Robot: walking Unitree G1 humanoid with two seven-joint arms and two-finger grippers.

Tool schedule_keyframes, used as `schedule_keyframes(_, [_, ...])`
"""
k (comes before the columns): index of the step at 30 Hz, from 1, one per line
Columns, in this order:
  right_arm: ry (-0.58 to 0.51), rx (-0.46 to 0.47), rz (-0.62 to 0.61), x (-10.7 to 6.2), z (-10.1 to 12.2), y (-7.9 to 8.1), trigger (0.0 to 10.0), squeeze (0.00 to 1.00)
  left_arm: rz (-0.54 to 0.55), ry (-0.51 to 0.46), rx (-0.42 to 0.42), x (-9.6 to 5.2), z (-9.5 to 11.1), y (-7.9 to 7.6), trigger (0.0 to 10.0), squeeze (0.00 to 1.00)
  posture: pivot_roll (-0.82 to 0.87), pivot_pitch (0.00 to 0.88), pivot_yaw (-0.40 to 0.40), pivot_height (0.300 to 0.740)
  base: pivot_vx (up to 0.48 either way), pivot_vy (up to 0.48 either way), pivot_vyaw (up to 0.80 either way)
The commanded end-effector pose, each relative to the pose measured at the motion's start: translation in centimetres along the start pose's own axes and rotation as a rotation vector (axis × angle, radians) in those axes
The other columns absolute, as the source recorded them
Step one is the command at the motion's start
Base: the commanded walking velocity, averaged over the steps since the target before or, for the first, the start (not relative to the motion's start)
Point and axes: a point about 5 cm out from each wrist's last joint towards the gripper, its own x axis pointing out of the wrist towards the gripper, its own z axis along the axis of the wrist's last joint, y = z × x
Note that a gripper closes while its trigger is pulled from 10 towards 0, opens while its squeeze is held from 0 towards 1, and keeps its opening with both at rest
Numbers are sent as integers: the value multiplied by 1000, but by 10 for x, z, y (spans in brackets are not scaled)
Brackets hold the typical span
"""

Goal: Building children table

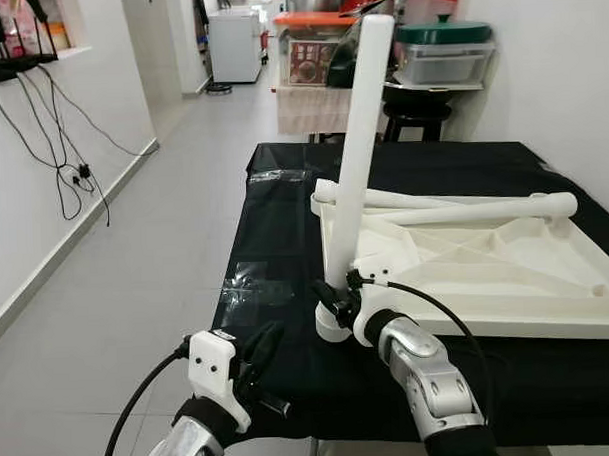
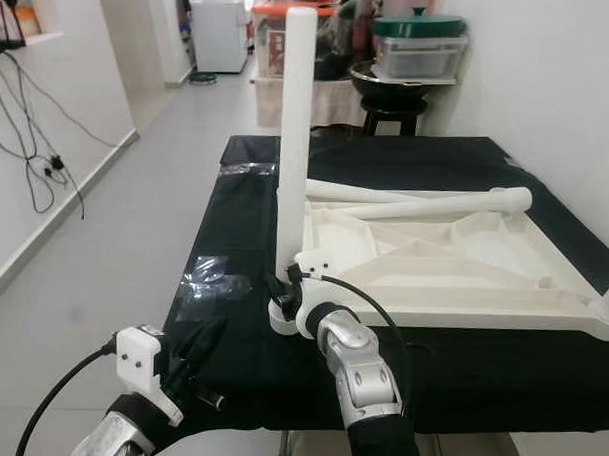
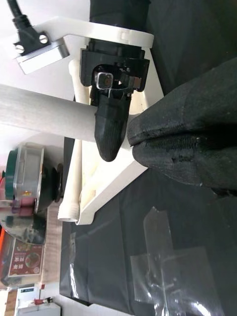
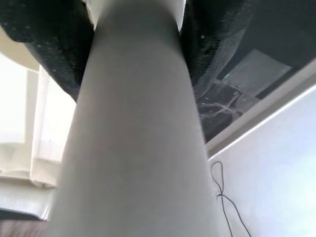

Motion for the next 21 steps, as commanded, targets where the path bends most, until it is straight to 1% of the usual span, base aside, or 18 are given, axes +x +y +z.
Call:
schedule_keyframes(1, [39, 56, 13, 0, -7, 1, 10000, 145, 5, -1, 5, 0, 1, 1, 10000, 0, 53, 0, -42, 740, 0, 0, 0])
schedule_keyframes(2, [6, 74, 72, 1, 1, 5, 10000, 1000, 6, -2, 5, 0, 1, 1, 10000, 0, 53, 0, -42, 740, 0, 0, 0])
schedule_keyframes(3, [-10, 85, 98, 0, 6, 9, 10000, 1000, 6, -2, 5, 0, 1, 1, 10000, 0, 55, 0, -42, 740, 0, 0, 0])
schedule_keyframes(4, [-10, 85, 98, 0, 6, 9, 10000, 1000, 6, -2, 5, 0, 1, 1, 10000, 0, 55, 0, -42, 740, 0, 0, 0])
schedule_keyframes(5, [-49, 70, 195, 1, 18, 14, 10000, 1000, 4, -1, 5, 1, 1, 1, 10000, 0, 54, 0, -41, 740, 0, 0, 0])
schedule_keyframes(6, [-96, 21, 406, -1, 36, 19, 10000, 1000, -1, -1, 3, 2, 1, 1, 10000, 0, 48, 0, -40, 740, 0, 0, 0])
schedule_keyframes(8, [-96, 21, 406, -1, 36, 19, 10000, 1000, -1, -1, 3, 2, 1, 1, 10000, 0, 48, 0, -40, 740, 0, 0, 0])
schedule_keyframes(9, [-105, -17, 493, -2, 41, 19, 10000, 1000, -2, -1, 2, 2, 1, 1, 10000, 0, 48, 0, -40, 740, 0, 0, 0])
schedule_keyframes(10, [-104, -81, 582, -5, 43, 17, 10000, 1000, -3, 0, 1, 2, 1, 1, 10000, 0, 49, 0, -40, 740, 0, 0, 0])
schedule_keyframes(11, [-104, -81, 582, -5, 43, 17, 10000, 1000, -3, 0, 1, 2, 1, 1, 10000, 0, 49, 0, -40, 740, 0, 0, 0])
schedule_keyframes(12, [-86, -140, 688, -8, 46, 11, 10000, 12, -3, -1, 2, 2, 1, 1, 10000, 0, 58, 0, -45, 740, 0, 0, 0])
schedule_keyframes(14, [-86, -140, 688, -8, 46, 11, 10000, 12, -3, -1, 2, 2, 1, 1, 10000, 0, 58, 0, -45, 740, 0, 0, 0])
schedule_keyframes(16, [-31, -205, 852, -11, 52, -3, 10000, 0, 1, -3, 3, 3, 1, 1, 10000, 0, 61, 0, -48, 740, 0, 0, 0])
schedule_keyframes(17, [-10, -212, 896, -10, 55, -9, 10000, 0, 2, -3, 4, 3, 1, 1, 10000, 0, 61, 0, -48, 740, 0, 0, 0])
schedule_keyframes(21, [14, -205, 936, -6, 57, -15, 10000, 0, 2, -3, 5, 4, 0, 1, 10000, 0, 66, 0, -47, 740, 0, 0, 0])
